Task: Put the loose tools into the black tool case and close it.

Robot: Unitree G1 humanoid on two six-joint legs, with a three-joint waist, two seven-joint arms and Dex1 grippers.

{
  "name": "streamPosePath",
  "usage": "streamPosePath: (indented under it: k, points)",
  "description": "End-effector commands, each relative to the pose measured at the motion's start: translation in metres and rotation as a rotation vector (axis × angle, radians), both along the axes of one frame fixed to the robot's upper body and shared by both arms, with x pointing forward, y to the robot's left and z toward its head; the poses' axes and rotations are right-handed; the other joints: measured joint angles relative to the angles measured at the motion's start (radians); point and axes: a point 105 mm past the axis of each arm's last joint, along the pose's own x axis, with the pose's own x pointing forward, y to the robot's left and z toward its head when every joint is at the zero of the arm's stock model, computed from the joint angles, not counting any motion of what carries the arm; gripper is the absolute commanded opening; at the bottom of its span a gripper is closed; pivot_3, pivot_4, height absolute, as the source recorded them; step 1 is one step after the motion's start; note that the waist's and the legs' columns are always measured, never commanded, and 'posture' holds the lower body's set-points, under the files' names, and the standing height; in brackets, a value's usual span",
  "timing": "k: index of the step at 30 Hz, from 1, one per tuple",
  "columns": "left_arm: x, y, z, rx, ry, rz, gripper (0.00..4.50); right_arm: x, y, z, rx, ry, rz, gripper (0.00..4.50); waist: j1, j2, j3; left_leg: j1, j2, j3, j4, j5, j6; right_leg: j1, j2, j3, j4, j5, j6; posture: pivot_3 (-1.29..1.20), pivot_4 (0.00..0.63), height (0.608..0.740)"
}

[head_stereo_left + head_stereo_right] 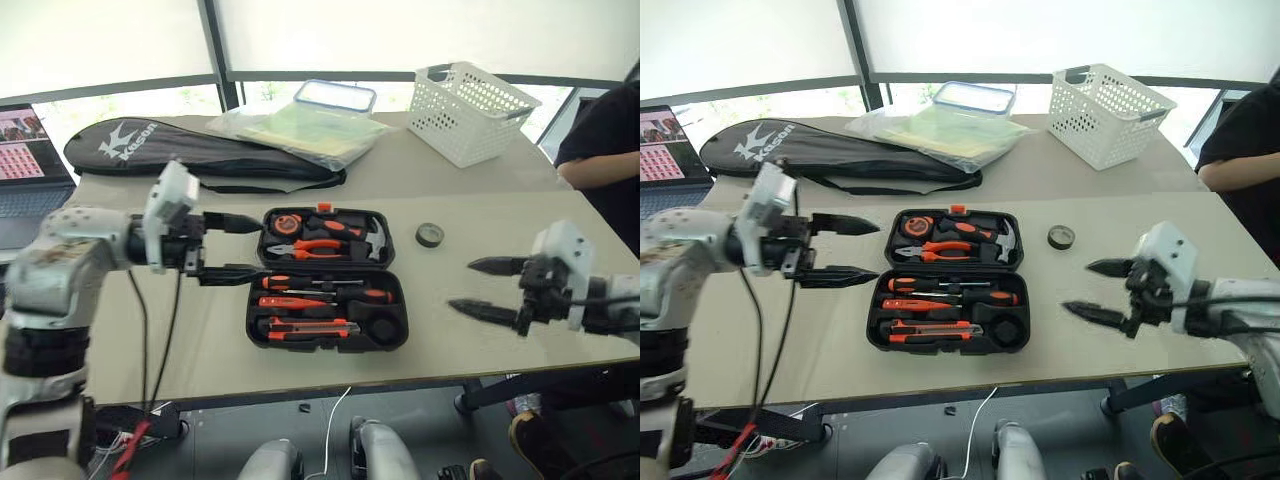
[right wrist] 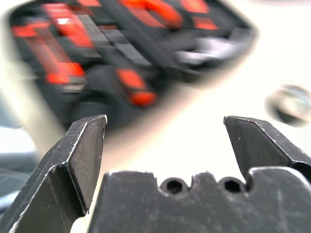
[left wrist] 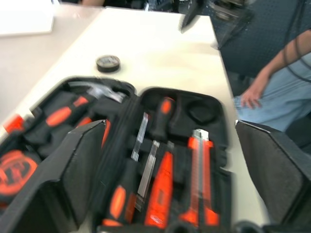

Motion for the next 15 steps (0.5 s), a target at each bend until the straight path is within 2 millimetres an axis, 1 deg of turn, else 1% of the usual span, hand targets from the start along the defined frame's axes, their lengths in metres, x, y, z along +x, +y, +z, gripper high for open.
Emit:
streamPosePath:
  k: [1,5,8,12,15]
  points:
    - [-0.016,-0.008,0.001,0.024,-0.025,-0.041,4.45,0.032,-0.006,-0.005,-0.079,-0.056,-0.033,4.50,-0.003,0.000,0.000,0.001,0.000,0.000,0.000,0.001,-0.002,0.002,0.000,0.000,0.000,0.000,0.000,0.00,0.150,0.740]
    - [-0.022,-0.009,-0.010,0.073,-0.018,-0.038,4.45,0.074,0.007,-0.018,-0.150,-0.040,-0.037,4.50,-0.014,0.000,0.001,0.004,0.002,-0.001,-0.002,0.004,-0.007,0.004,0.001,0.001,0.001,-0.001,-0.004,0.00,0.150,0.740]
    - [-0.027,-0.010,-0.016,0.104,-0.035,-0.042,4.45,0.105,0.016,-0.029,-0.211,0.000,-0.051,4.50,-0.019,0.000,0.002,0.003,0.005,-0.001,-0.002,0.005,-0.009,0.003,0.001,0.002,0.001,0.001,-0.007,0.00,0.150,0.740]
    - [-0.031,-0.012,-0.017,0.106,-0.041,-0.036,4.45,0.130,0.020,-0.037,-0.285,0.004,-0.078,4.50,-0.013,0.000,0.002,-0.003,0.005,-0.003,-0.002,0.006,-0.009,-0.003,0.001,0.000,0.002,0.002,-0.009,0.00,0.150,0.740]
    - [-0.031,-0.012,-0.016,0.101,-0.053,-0.020,4.45,0.141,0.026,-0.038,-0.307,0.011,-0.087,4.50,-0.017,0.001,0.003,-0.005,0.004,-0.004,-0.003,0.006,-0.009,-0.005,0.001,-0.003,0.002,0.002,-0.009,0.00,0.150,0.740]
